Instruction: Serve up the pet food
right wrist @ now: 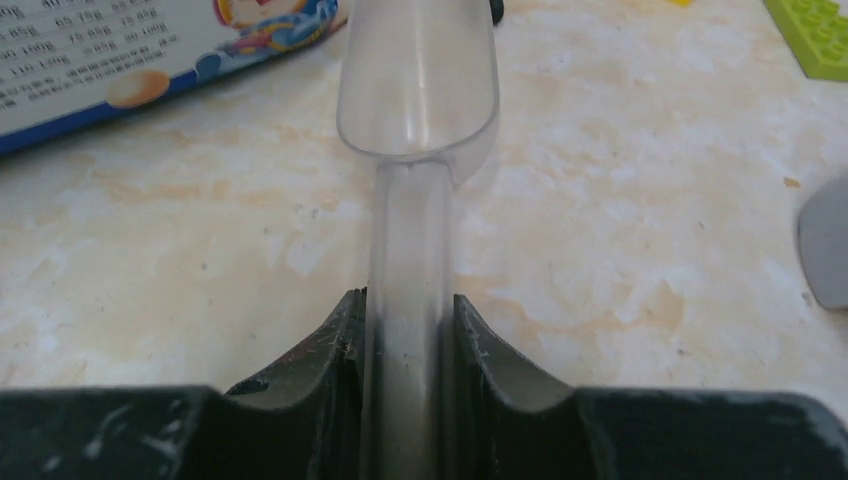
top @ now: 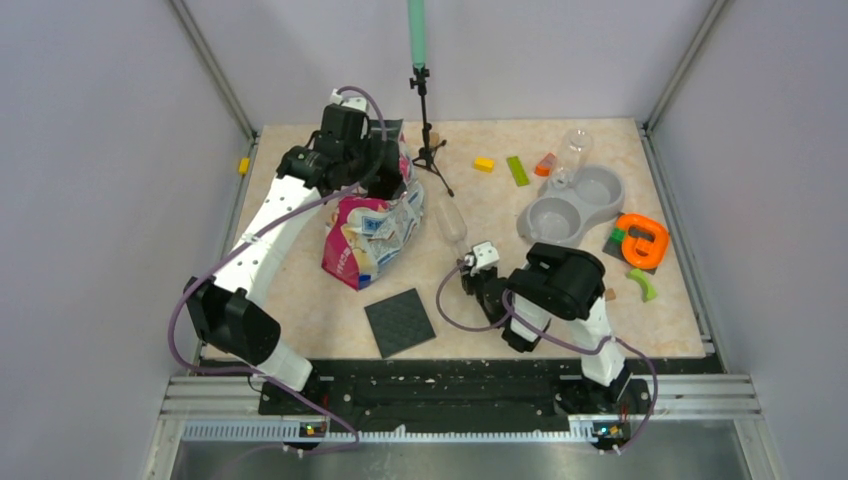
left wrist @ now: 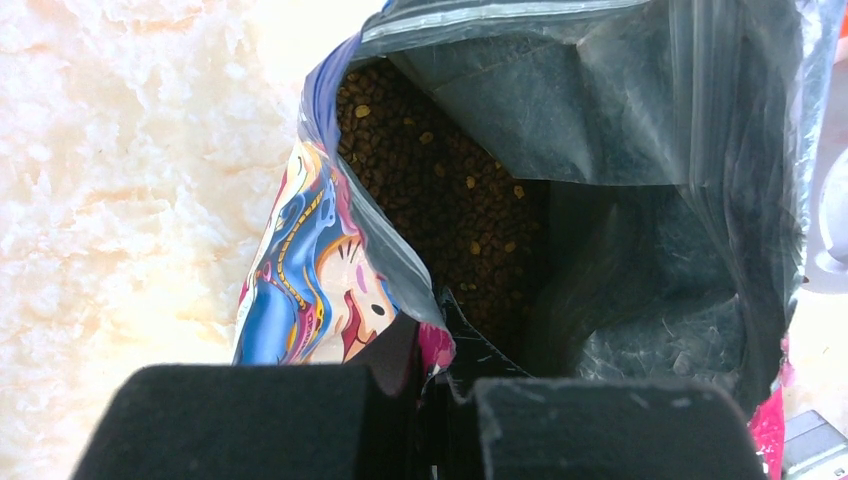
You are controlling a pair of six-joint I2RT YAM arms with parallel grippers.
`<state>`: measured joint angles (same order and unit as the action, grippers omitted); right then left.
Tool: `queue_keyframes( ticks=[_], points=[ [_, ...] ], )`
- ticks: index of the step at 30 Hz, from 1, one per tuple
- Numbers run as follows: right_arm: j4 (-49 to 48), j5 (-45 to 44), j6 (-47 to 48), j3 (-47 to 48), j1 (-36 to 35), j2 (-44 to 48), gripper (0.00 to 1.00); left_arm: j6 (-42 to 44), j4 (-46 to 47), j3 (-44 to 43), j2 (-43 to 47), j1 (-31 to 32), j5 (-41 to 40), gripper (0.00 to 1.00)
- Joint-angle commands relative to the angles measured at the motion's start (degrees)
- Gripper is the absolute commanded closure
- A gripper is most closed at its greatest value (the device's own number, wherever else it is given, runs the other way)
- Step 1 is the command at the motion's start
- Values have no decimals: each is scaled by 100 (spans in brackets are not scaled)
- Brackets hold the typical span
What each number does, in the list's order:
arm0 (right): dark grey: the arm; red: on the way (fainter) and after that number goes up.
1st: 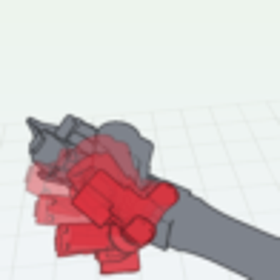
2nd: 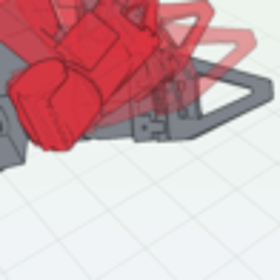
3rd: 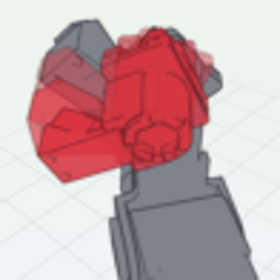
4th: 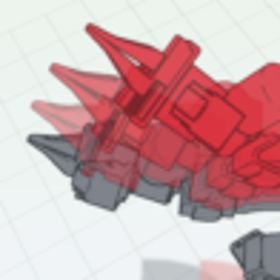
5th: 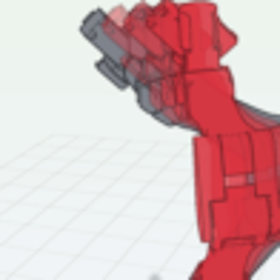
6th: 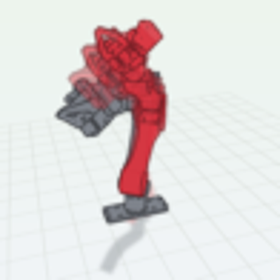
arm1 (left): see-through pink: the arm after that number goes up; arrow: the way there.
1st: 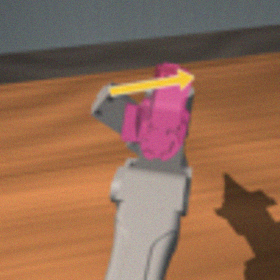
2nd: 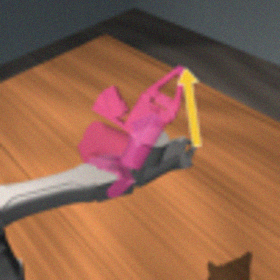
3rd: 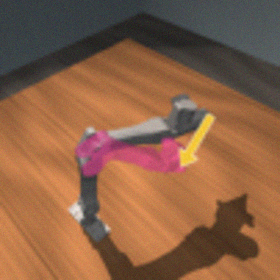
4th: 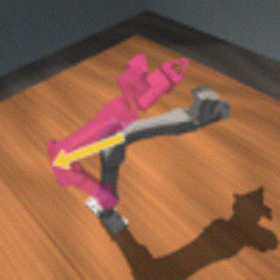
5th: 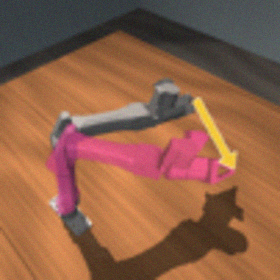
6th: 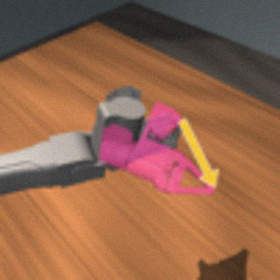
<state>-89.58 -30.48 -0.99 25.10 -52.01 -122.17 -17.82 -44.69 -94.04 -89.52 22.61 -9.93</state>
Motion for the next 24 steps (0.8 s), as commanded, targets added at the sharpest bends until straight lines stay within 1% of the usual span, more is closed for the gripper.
queue_keyframes(
  ticks=[1,3,5,7,10,13,17,21,24],
  points=[
    [396,-461,65,-640,26,786,100,-210,277,-122,78,-26,116,100],
    [2157,-430,-280,-639,30,2051,100,-272,185,-119,178,-42,152,100],
    [4002,-191,-579,-470,31,3319,100,-266,35,-248,237,-48,182,100],
    [5467,105,-837,-214,27,4330,100,-242,-97,-389,259,-47,129,100],
    [7698,173,-1482,443,31,5282,100,-169,-198,-523,242,-63,73,100],
    [9480,235,-1829,1121,30,5831,100,-167,-230,-539,212,-132,138,100],
    [10896,502,-2117,1790,31,6496,100,-140,-260,-571,187,-204,237,100],
    [11696,696,-2306,2376,27,6811,100,-20,-220,-512,260,-213,235,100],
    [12260,953,-2250,2820,28,6864,100,14,-64,-277,407,-215,356,100]
  ],
)
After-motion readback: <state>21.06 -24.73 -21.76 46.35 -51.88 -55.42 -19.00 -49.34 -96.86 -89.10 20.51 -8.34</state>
